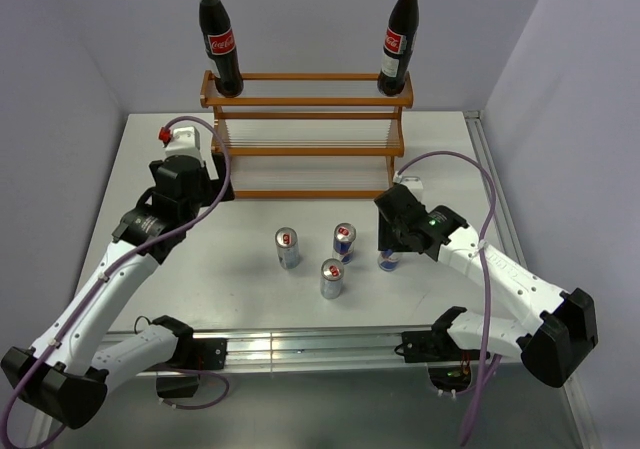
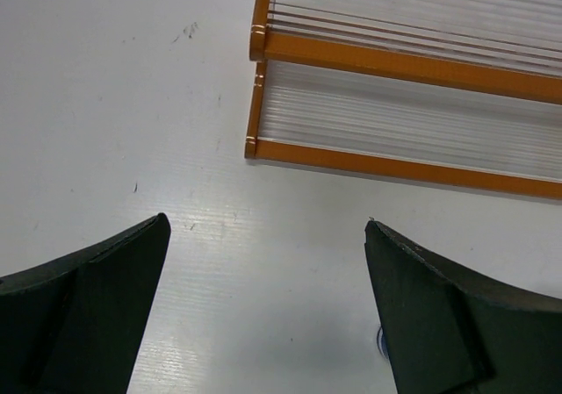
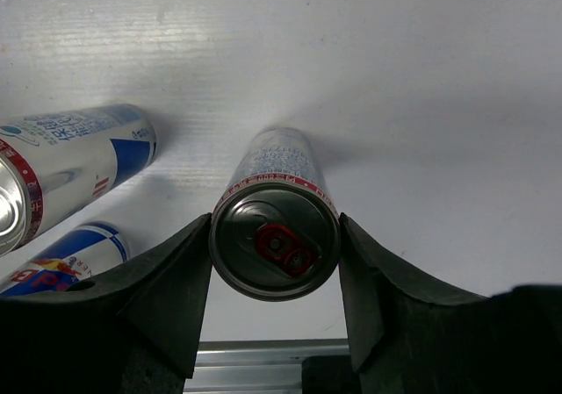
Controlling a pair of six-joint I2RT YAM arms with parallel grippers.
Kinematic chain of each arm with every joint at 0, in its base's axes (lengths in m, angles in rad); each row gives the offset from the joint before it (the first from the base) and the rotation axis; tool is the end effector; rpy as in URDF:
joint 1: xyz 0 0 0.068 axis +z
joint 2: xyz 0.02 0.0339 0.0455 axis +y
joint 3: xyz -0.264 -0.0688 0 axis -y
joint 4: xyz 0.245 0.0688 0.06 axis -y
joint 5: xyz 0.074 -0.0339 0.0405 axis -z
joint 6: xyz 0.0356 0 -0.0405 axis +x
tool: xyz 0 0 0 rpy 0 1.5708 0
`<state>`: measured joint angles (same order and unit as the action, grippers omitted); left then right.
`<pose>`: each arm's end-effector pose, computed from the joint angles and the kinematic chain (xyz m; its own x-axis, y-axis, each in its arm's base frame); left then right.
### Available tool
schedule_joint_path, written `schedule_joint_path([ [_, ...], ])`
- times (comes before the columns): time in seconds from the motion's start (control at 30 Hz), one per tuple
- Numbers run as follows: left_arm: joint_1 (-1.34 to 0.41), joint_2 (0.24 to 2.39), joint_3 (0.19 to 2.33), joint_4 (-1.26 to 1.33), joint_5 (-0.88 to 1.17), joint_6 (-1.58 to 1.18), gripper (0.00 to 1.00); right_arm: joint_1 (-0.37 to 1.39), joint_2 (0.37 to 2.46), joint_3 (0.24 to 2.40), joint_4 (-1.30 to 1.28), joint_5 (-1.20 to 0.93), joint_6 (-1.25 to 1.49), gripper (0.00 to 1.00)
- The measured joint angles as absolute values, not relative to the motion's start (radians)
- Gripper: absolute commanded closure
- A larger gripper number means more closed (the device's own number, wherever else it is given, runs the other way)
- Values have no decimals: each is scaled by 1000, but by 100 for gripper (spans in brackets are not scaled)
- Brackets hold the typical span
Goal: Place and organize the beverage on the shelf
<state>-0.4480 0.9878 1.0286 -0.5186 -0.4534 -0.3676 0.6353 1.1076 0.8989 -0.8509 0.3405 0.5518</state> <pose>0.1971 -0.0774 0.3551 -0.4007 -0.1659 -0.9011 -0.1127 0.9849 -0.1312 0.1735 0.1131 0.2638 -0.8221 0.0078 -0.5693 0.0037 1.0000 0.0084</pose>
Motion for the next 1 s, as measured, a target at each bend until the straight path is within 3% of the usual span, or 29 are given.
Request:
schedule_joint_path([
  [0.23,-479,1020,1121,-553,-381,-367,1,635,1109,990,-961,347,530,100],
  [0.5,-713,1071,1198,-502,-362,-406,0,635,1109,1275,-1068,358,479,100],
  [1.0,-1137,1007,820,113,-256,-100,0,746,1272,1813,-1306,379,377,100],
])
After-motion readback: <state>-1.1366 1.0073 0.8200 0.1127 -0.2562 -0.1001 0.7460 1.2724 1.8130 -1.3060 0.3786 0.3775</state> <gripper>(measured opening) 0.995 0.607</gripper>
